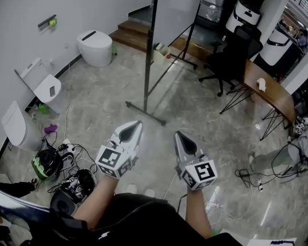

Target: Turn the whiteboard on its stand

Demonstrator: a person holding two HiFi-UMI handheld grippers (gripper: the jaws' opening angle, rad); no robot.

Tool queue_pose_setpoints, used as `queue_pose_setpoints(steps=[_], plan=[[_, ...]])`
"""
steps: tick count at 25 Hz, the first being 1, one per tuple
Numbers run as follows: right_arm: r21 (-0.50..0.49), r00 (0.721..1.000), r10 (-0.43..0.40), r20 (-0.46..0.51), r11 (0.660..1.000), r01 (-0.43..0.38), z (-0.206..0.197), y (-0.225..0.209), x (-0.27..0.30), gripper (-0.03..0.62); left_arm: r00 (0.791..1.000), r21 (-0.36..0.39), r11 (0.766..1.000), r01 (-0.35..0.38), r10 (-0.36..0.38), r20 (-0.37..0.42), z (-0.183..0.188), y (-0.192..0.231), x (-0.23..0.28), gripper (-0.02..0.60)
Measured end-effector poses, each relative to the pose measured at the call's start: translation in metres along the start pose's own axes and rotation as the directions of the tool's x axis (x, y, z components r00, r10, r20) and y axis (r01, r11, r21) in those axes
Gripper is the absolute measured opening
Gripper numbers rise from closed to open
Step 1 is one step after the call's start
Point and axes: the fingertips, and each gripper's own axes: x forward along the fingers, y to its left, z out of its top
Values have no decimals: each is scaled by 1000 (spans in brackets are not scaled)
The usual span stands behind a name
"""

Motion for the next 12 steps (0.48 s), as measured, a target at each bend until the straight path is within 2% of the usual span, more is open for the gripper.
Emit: queue_pose_setpoints(steps=[12], plan=[[22,1000,2,3,1000,-2,-11,-26,-31,9,1000,2,1000,-12,12,-20,-17,-31,9,2]])
